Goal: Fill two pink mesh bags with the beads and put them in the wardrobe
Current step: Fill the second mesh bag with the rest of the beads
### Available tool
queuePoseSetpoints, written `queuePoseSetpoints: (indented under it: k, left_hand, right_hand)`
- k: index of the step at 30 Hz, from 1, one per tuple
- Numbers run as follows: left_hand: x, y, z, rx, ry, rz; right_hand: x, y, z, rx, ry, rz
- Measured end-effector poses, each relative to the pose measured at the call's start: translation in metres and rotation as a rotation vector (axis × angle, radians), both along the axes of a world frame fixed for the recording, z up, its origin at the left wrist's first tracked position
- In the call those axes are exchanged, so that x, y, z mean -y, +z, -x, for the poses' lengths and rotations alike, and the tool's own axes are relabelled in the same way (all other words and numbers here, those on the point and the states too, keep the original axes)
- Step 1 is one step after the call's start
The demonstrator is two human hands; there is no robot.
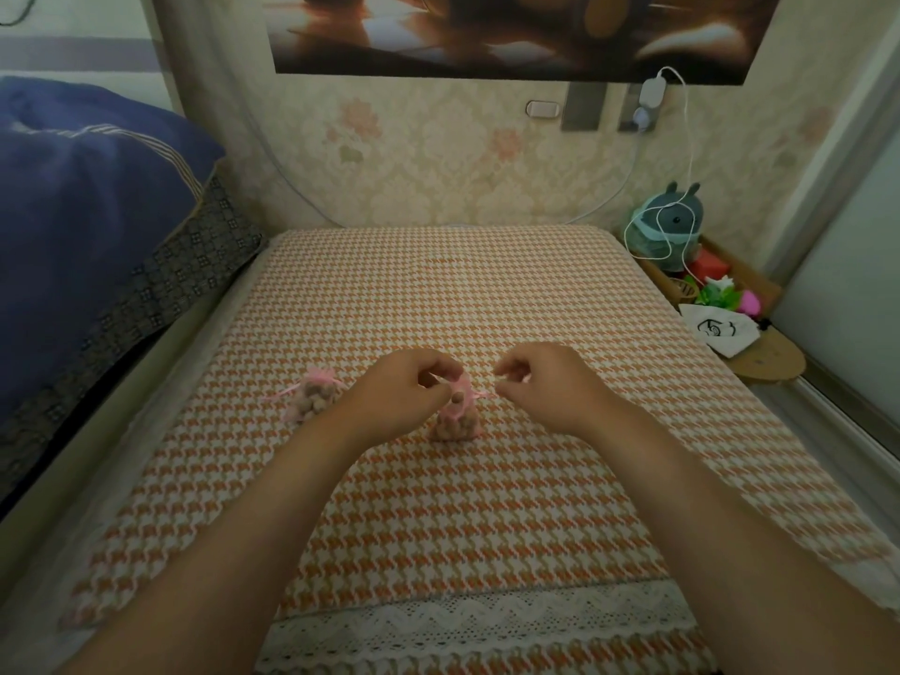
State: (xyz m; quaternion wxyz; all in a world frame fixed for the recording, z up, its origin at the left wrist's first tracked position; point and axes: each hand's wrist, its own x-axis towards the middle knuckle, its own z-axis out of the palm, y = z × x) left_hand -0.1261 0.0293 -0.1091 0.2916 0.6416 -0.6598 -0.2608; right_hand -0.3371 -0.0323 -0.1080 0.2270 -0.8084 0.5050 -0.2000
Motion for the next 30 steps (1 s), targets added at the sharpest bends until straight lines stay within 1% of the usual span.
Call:
queuePoseSetpoints:
  k: [2,3,5,9,14,17,21,23,26,28,30]
  left_hand:
    - [0.0,0.0,0.0,-0.002,-0.004,0.008]
    - [0.0,0.0,0.0,-0.002,-0.005,0.014]
    - [0.0,0.0,0.0,-0.016,-0.004,0.012]
    - [0.0,0.0,-0.001,-0.026,-0.025,0.013]
    - [0.0,-0.001,-0.001,-0.036,-0.055,0.018]
    - [-0.001,0.001,-0.001,-0.079,-0.075,0.021]
    - [-0.002,0.0,-0.004,-0.118,-0.064,-0.001]
    - [-0.003,-0.002,-0.005,-0.118,-0.066,-0.003]
    - [-0.004,-0.007,-0.004,-0.147,-0.054,0.008]
    - [-0.006,-0.011,-0.003,-0.129,-0.056,-0.001]
    - [-0.008,-0.012,-0.001,-0.051,-0.044,-0.001]
  right_hand:
    - [-0.007,0.008,-0.007,0.193,0.02,0.032]
    - [-0.011,0.012,-0.012,0.258,0.045,0.039]
    - [-0.018,0.017,-0.02,0.31,0.103,0.032]
    - [-0.024,0.014,-0.03,0.252,0.153,0.028]
    - [-0.023,0.007,-0.031,0.185,0.181,0.075]
    - [-0.018,0.003,-0.033,0.15,0.22,0.119]
    - [-0.013,0.003,-0.027,0.136,0.205,0.102]
    - [-0.012,0.003,-0.022,0.091,0.212,0.093]
    - [-0.011,0.0,-0.019,-0.034,0.209,0.099]
    - [-0.012,-0.003,-0.019,-0.058,0.189,0.084]
    - [-0.013,-0.003,-0.02,-0.067,0.195,0.066]
